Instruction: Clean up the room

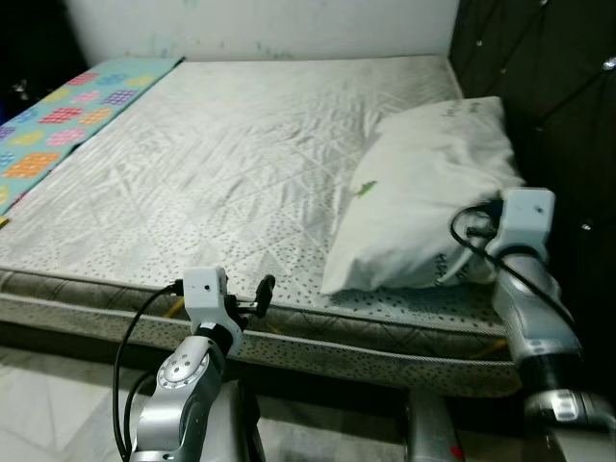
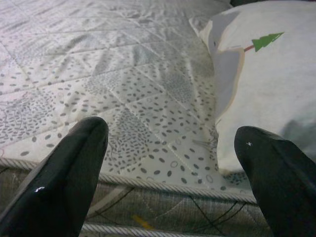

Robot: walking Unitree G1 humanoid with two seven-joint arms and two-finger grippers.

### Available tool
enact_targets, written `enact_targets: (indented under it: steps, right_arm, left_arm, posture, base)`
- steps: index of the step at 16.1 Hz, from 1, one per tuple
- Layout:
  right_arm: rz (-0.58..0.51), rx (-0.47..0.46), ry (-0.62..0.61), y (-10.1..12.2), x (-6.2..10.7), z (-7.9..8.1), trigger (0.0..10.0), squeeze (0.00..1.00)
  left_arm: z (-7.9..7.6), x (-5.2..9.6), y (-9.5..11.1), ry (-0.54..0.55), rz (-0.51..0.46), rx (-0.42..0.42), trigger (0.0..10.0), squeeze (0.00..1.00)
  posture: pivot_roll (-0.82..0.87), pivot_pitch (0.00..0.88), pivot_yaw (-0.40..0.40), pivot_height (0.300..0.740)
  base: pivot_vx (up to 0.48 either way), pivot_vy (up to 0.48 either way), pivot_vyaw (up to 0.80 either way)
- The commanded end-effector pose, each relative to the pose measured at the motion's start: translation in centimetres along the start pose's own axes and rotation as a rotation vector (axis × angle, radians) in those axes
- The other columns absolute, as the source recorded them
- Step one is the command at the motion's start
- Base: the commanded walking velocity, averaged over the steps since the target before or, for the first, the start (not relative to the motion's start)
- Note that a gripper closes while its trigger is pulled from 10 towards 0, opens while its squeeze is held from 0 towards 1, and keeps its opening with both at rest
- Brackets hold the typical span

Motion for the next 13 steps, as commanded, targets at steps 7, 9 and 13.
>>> enact_targets:
  steps: [7, 9, 13]
  right_arm:
    - [0.001, 0.018, -0.167, 2.8, -2.9, -5.7, 10.0, 0.00]
    - [0.029, 0.067, -0.222, 1.3, -2.6, -7.6, 10.0, 0.00]
    - [0.129, 0.116, -0.267, -3.6, -0.8, -9.1, 10.0, 0.00]
  left_arm:
    - [0.9, 0.2, 0.5, 0.037, -0.028, -0.022, 10.0, 0.00]
    - [0.8, 0.3, 0.4, 0.033, -0.024, -0.023, 10.0, 0.00]
    - [1.0, 0.4, 0.4, 0.034, -0.023, -0.028, 10.0, 0.00]
  posture:
    - [-0.06, 0.000, 0.055, 0.551]
    - [-0.06, 0.000, 0.056, 0.551]
    - [-0.06, 0.000, 0.062, 0.551]
  base:
    - [0.000, 0.000, 0.00]
    - [0.000, 0.000, 0.00]
    - [0.000, 0.000, 0.00]
Point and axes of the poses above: a point about 5 cm out from each wrist's last joint towards the gripper, its own x axis pointing back from the gripper into the wrist, its own y axis along the axis of the wrist's last joint, z = x × y, the point moved 1 cm from there along -x, pointing out of the wrist towards the gripper, and after that the axes turned 11 degrees about x, right-handed, at the moved point
